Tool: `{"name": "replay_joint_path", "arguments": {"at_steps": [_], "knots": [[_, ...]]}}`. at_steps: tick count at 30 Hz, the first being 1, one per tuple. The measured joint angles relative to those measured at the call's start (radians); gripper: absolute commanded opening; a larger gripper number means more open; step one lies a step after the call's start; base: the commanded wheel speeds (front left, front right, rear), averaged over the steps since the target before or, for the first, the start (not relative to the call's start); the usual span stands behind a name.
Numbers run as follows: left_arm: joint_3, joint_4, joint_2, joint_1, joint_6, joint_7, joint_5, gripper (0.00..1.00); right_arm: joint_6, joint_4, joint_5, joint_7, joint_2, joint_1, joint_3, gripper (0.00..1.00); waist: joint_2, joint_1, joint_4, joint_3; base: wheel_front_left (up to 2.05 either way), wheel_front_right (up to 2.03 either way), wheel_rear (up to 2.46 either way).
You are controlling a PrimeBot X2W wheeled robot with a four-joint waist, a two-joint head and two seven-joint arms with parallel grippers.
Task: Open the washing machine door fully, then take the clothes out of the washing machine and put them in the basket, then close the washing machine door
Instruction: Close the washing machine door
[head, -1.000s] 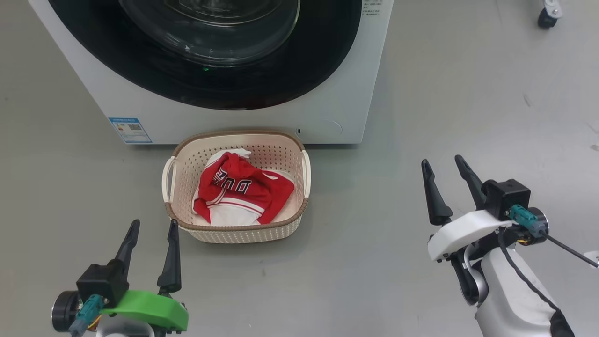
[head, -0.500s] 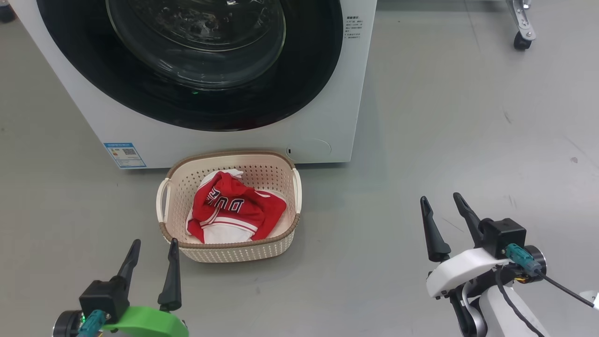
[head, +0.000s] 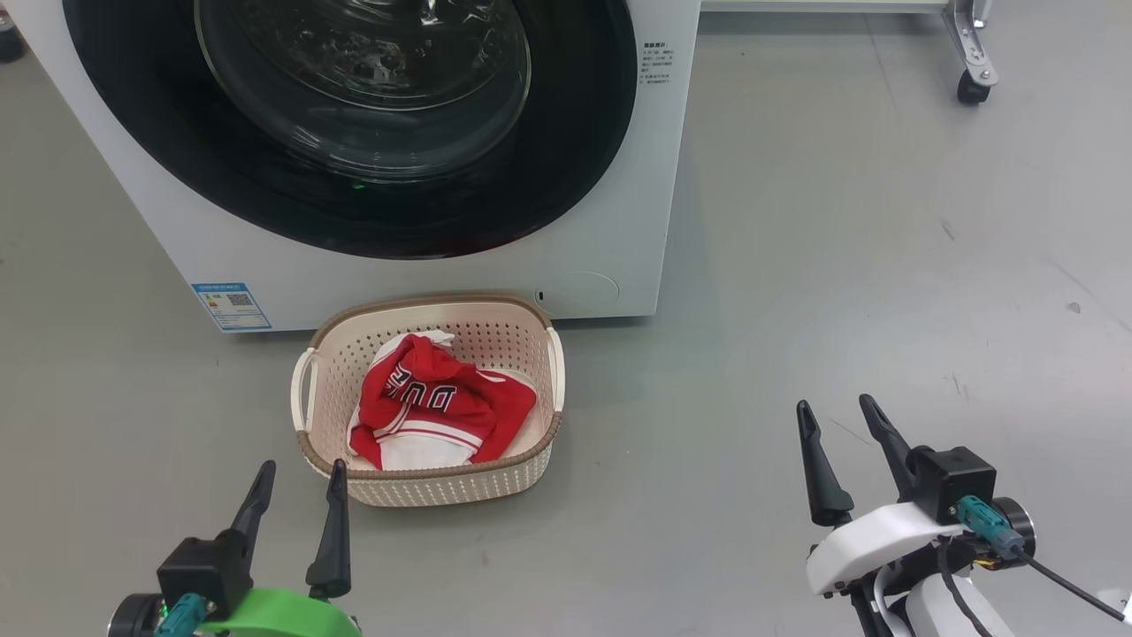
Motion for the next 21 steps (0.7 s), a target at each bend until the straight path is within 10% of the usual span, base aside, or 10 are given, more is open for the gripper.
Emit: {"name": "replay_joint_path", "arguments": {"at_steps": [21], "knots": [[-0.003, -0.033, 0.000, 0.014, 0.012, 0.013, 0.003, 1.00, -0.025, -0.054, 0.000, 0.000, 0.003, 0.042, 0.015, 1.00, 0.0000, 0.0000, 0.004, 0.001, 0.00, 0.00, 0.00]]}}
